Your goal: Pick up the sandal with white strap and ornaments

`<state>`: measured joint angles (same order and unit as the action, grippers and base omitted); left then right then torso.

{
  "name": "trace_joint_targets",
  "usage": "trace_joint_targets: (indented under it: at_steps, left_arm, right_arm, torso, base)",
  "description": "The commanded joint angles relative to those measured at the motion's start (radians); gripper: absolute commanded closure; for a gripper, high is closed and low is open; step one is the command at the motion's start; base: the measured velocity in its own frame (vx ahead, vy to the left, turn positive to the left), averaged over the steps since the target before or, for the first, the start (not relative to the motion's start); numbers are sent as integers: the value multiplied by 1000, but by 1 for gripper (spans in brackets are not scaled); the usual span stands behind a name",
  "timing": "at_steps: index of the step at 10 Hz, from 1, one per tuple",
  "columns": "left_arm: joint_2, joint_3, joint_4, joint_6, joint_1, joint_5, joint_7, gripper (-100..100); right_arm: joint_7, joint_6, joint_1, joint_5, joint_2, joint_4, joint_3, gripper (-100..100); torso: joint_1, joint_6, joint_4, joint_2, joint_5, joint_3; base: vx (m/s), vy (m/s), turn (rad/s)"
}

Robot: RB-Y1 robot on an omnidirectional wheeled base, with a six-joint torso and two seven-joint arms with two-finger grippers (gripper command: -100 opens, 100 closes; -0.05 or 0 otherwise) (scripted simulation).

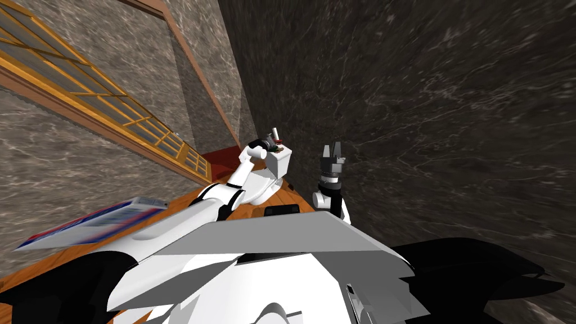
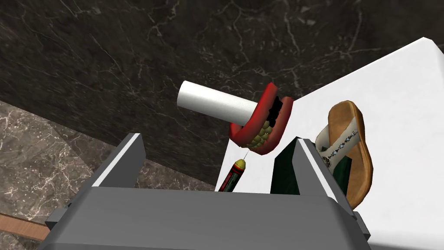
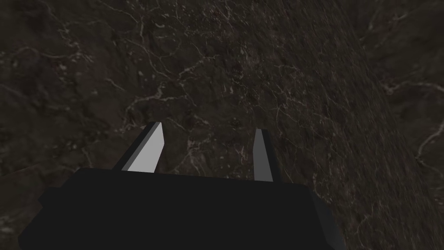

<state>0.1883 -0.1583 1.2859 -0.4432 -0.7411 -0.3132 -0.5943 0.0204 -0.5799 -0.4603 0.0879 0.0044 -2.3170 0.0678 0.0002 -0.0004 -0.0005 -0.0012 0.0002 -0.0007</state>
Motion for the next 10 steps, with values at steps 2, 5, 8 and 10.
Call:
trace_joint_targets:
  at_steps: [2, 5, 8, 10]
  left_arm:
    - [-5, -1, -70, -70, -61, -9, -41, -100]
    - [-8, 0, -160, -154, -150, -33, -108, -100]
    - [-11, 1, -243, -211, -199, -45, -140, -100]
    - [-14, 2, -298, -255, -239, -56, -171, -100]
  right_arm:
    - [0, 0, 0, 0, 0, 0, 0, 0]
    - [0, 0, 0, 0, 0, 0, 0, 0]
    - [0, 0, 0, 0, 0, 0, 0, 0]
    - [0, 0, 0, 0, 0, 0, 0, 0]
  torso:
    - [0, 0, 0, 0, 0, 0]
    - [0, 0, 0, -1, 0, -1]
    - [0, 0, 0, -1, 0, -1]
    - [0, 0, -1, -2, 0, -1]
  base:
    - [23, 14, -16]
    - [34, 13, -23]
    - [38, 14, -23]
    - [49, 16, -27]
